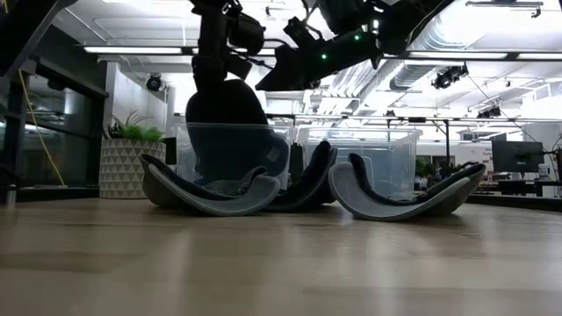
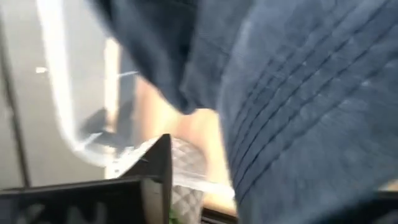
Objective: Pick & Place hat
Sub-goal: Put the bottom dark blue cap into the left transparent bin
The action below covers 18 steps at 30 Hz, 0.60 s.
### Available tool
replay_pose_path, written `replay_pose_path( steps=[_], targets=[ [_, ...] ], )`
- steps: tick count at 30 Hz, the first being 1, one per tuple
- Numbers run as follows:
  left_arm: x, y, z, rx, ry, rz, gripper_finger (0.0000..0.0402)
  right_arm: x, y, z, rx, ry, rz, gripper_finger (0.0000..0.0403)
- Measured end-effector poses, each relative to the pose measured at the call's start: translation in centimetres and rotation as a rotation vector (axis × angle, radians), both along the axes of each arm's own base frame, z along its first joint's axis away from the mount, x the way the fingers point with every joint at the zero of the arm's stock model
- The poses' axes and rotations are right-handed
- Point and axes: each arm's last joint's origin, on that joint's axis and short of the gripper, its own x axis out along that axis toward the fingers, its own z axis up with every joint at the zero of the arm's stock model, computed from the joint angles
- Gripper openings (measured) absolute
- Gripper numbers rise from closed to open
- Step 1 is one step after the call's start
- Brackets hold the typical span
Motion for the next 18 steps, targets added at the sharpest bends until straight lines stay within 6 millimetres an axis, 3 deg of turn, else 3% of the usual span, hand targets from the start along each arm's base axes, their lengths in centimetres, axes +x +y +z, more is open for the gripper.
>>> replay_pose_path(
  steps=[7, 12, 18],
  targets=[
    [-0.1, 0.2, 3.3, 0.129, -0.08, 0.05, 0.0199, 0.0, 0.0, 0.0, 0.024, -0.006, -0.011, 0.0213],
    [-0.4, 0.2, 5.3, 0.194, -0.136, 0.085, 0.0203, 0.0, -0.1, 0.0, 0.042, -0.014, -0.043, 0.0212],
    [-0.4, 0.5, 5.8, 0.29, -0.137, 0.163, 0.0204, 0.4, -0.4, 1.3, 0.07, 0.0, -0.078, 0.0213]
  ],
)
